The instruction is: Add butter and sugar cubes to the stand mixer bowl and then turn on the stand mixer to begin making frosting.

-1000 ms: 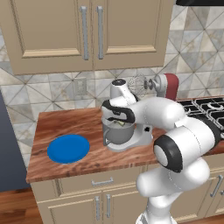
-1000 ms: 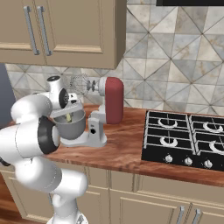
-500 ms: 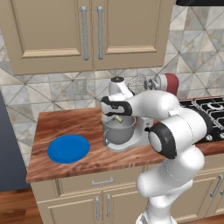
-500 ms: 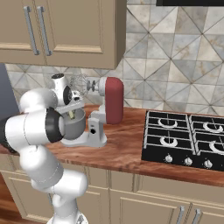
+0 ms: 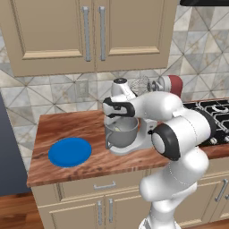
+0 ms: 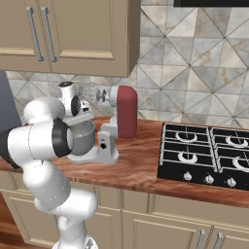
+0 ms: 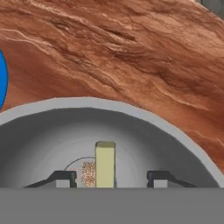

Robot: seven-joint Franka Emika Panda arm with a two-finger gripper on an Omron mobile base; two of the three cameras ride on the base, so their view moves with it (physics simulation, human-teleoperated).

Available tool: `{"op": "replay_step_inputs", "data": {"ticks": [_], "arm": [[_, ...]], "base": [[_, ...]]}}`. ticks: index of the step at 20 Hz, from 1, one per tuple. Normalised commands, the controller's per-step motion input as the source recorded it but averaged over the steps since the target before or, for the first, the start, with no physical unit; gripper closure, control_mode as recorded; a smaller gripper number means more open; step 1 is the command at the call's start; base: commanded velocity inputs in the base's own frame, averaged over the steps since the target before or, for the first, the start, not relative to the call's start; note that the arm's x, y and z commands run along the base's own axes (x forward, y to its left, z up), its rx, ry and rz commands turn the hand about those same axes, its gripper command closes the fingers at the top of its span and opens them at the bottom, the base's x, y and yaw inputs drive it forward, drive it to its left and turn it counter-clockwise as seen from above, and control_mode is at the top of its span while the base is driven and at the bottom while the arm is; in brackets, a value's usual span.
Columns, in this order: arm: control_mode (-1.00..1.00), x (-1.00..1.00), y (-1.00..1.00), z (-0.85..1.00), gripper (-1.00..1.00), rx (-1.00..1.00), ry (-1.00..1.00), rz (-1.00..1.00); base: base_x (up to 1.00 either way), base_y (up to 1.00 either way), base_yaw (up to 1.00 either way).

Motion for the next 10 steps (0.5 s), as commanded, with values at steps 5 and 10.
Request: {"op": "replay_step_inputs", "data": {"ticks": [5, 10], "arm": [[-1.00, -0.33, 0.00, 0.22, -1.00, 0.03, -0.10, 0.00], [-1.00, -0.99, 0.00, 1.00, -1.00, 0.14, -0.37, 0.00]], "base": [[0.00, 0.00, 0.00], [0.00, 0.00, 0.00]]}}
